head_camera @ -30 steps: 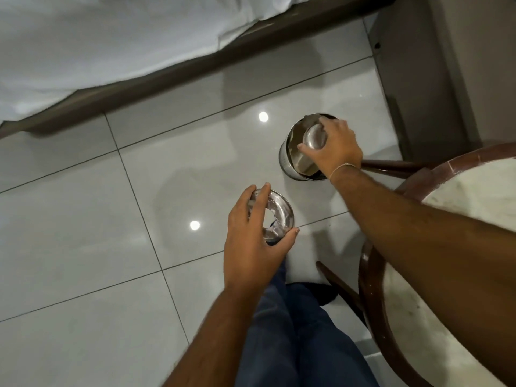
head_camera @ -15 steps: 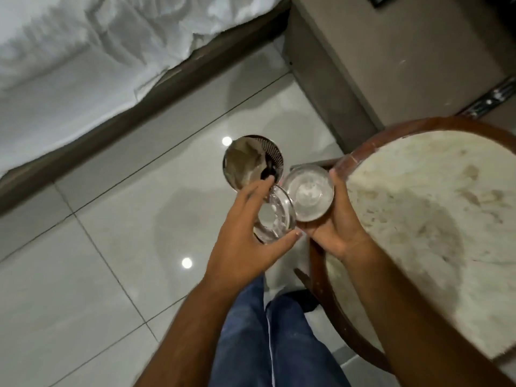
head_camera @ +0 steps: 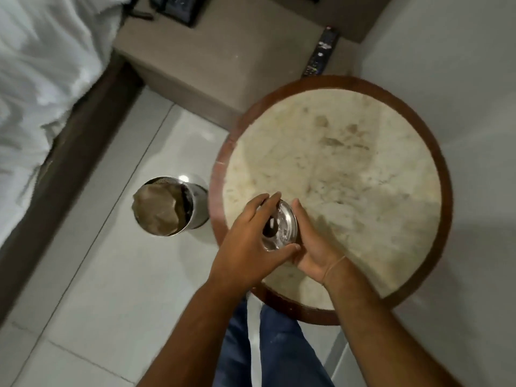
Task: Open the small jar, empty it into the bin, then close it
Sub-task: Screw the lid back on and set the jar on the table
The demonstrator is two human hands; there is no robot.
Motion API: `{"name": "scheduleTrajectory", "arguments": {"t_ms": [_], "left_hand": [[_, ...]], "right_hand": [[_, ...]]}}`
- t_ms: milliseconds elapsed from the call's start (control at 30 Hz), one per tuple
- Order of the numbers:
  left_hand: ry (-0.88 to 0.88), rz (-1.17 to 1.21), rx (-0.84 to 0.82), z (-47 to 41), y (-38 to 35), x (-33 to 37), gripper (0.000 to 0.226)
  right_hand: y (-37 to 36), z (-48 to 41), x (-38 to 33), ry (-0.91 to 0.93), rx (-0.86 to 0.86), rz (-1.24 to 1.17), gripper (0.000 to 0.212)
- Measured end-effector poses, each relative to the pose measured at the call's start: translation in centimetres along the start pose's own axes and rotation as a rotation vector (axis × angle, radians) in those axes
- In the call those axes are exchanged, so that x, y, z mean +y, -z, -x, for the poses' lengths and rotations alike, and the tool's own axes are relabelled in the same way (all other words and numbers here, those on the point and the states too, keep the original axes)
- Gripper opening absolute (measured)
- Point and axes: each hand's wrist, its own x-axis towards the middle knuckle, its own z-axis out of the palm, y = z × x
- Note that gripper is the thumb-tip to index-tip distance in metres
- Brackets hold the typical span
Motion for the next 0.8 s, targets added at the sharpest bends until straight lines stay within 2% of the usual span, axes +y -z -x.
{"name": "scheduleTrajectory", "arguments": {"t_ms": [167, 267, 333, 433, 500, 567, 667, 800], "left_hand": [[-0.082, -0.125, -0.163, -3.4, -4.6, 3.4, 0.102], [-0.115, -0.201, -0.178, -5.4, -7.8, 4.9, 0.103], [-0.109, -0.287, -0.166, -6.6, -9.7, 5.6, 0.103], [-0.114, -0.477, -0.141, -8.4, -12.2, 6.3, 0.098], [-0.159, -0.586, -0.114, -9.3, -13.1, 6.1, 0.095], [-0.215, -0.676, -0.107, -9.8, -14.0, 5.8, 0.093], [-0.263, -0.777, -0.106, -10.2, -14.7, 5.1, 0.090], [-0.291, -0.784, -0.079, -10.6, -15.1, 3.6, 0.090]], "right_hand": [[5.5, 1.7, 0.2, 0.064, 0.062, -0.208, 0.081], [8.5, 2.2, -0.2, 0.146, 0.126, -0.241, 0.073], [10.4, 2.2, -0.5, 0.246, 0.332, -0.143, 0.059], [13.5, 1.8, -0.6, 0.445, 0.755, -0.041, 0.040], [14.7, 1.5, -0.7, 0.589, 0.901, 0.088, 0.030], [15.7, 1.1, -1.1, 0.713, 0.988, 0.294, 0.023], [16.9, -0.4, -1.3, 0.896, 1.010, 0.569, 0.030], [18.5, -2.7, -1.1, 0.907, 1.014, 0.901, 0.047]]}}
